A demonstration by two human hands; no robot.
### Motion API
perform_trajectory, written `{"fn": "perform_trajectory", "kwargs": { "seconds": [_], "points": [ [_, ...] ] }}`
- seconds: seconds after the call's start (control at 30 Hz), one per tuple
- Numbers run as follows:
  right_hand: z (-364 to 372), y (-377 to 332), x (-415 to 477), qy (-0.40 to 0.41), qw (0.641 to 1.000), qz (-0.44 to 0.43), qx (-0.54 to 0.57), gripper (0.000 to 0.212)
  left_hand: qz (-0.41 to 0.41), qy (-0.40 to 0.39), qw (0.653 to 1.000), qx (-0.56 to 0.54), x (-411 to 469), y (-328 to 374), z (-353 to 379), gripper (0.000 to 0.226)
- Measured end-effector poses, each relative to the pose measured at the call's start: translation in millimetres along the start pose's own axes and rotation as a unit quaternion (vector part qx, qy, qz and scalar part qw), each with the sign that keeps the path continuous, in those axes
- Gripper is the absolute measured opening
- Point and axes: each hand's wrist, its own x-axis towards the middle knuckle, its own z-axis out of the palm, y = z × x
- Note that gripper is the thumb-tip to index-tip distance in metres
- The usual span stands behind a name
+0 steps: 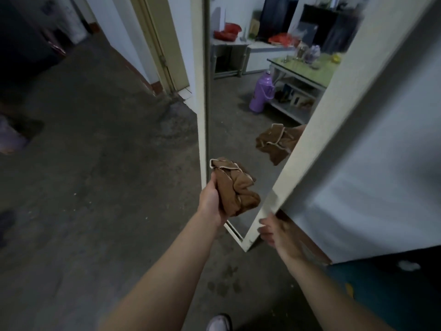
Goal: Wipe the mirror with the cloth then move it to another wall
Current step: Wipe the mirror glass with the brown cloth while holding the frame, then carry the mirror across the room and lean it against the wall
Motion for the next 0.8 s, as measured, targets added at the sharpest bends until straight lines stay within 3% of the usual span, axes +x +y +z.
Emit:
{"fn": "perform_trajectory", "kwargs": {
  "seconds": [0.17, 0.3, 0.4, 0.57, 0.8],
  "points": [
    [12, -112, -71, -0.014, 0.997, -0.053, 0.059, 0.034, -0.022, -0.003, 0.999, 0.031, -86, 48, 49, 0.07],
    [8, -165, -112, -0.031, 0.99, -0.131, 0.042, 0.03, -0.019, -0.038, 0.997, 0.056, -140, 63, 70, 0.054],
    [6, -185, -134, -0.068, 0.983, -0.165, 0.034, 0.025, 0.039, -0.055, 0.995, 0.075, -172, 64, 73, 0.039],
    [13, -194, -175, -0.161, 0.971, -0.172, 0.033, 0.029, 0.132, 0.043, 0.983, 0.117, -227, 60, 61, 0.037],
    [59, -180, -248, -0.3, 0.93, -0.188, -0.096, 0.034, 0.218, 0.224, 0.947, 0.076, -339, 37, 6, 0.041]
  ]
}}
